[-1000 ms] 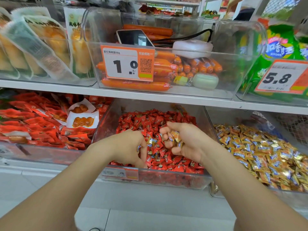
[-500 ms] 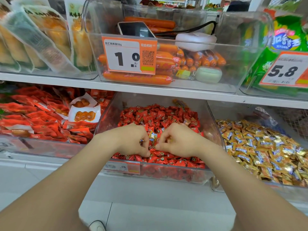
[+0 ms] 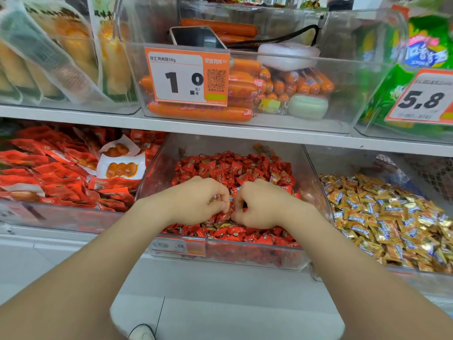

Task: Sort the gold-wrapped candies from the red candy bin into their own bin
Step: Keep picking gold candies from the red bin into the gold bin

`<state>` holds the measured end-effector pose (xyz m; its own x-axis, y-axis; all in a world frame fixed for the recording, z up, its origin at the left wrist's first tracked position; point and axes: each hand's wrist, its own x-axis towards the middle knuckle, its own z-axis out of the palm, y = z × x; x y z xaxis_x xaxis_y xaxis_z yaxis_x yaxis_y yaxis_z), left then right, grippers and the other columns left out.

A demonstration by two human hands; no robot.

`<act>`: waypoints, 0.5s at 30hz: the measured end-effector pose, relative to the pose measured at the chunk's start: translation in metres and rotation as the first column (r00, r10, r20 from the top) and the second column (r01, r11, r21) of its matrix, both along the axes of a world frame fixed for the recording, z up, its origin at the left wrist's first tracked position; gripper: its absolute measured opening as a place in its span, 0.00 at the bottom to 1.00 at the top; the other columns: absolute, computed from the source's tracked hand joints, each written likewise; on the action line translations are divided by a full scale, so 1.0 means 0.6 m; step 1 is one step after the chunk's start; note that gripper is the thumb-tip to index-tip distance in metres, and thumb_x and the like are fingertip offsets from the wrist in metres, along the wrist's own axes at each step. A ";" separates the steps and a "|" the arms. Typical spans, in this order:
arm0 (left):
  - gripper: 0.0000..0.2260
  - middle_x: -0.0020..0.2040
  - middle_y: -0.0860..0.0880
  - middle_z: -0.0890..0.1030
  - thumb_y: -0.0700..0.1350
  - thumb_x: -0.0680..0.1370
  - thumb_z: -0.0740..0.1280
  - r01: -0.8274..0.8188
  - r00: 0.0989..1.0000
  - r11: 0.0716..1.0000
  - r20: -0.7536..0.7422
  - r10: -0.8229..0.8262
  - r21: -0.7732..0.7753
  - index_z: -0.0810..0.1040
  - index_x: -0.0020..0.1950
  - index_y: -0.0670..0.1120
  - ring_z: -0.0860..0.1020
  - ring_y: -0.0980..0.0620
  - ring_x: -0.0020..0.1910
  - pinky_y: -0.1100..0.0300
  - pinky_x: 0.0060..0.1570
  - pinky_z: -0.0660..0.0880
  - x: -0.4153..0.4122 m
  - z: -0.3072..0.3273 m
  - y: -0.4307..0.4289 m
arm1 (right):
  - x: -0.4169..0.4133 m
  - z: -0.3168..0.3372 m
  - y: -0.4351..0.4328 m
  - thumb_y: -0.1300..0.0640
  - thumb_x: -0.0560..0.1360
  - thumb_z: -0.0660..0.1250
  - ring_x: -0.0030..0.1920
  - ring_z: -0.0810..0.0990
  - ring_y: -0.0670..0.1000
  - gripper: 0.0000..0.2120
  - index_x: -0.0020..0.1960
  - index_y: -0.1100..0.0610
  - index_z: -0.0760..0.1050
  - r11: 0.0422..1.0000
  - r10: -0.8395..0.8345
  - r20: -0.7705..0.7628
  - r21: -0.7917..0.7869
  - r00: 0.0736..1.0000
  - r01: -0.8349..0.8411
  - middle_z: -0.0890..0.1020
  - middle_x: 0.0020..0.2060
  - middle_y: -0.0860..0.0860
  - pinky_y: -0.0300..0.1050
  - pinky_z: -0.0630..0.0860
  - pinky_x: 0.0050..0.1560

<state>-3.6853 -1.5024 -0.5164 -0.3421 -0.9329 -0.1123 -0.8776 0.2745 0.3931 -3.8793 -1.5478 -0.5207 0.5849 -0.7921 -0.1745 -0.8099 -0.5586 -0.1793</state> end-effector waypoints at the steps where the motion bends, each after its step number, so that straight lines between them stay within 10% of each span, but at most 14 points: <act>1: 0.06 0.38 0.56 0.84 0.51 0.81 0.68 0.018 1.000 1.000 0.024 -0.018 0.013 0.83 0.46 0.58 0.78 0.61 0.38 0.51 0.57 0.77 -0.003 -0.001 0.000 | -0.003 0.003 0.000 0.42 0.73 0.68 0.39 0.81 0.54 0.16 0.38 0.55 0.81 0.999 -0.037 0.046 -0.010 0.998 0.038 0.81 0.33 0.49 0.50 0.81 0.41; 15: 0.09 0.39 0.60 0.77 0.51 0.71 0.79 -0.020 0.931 0.995 0.365 -0.017 0.097 0.87 0.51 0.56 0.77 0.57 0.44 0.60 0.34 0.70 -0.012 0.010 -0.002 | -0.022 0.010 0.000 0.45 0.84 0.60 0.32 0.79 0.57 0.24 0.36 0.60 0.73 0.994 -0.024 0.303 -0.098 0.953 0.057 0.79 0.28 0.55 0.56 0.79 0.41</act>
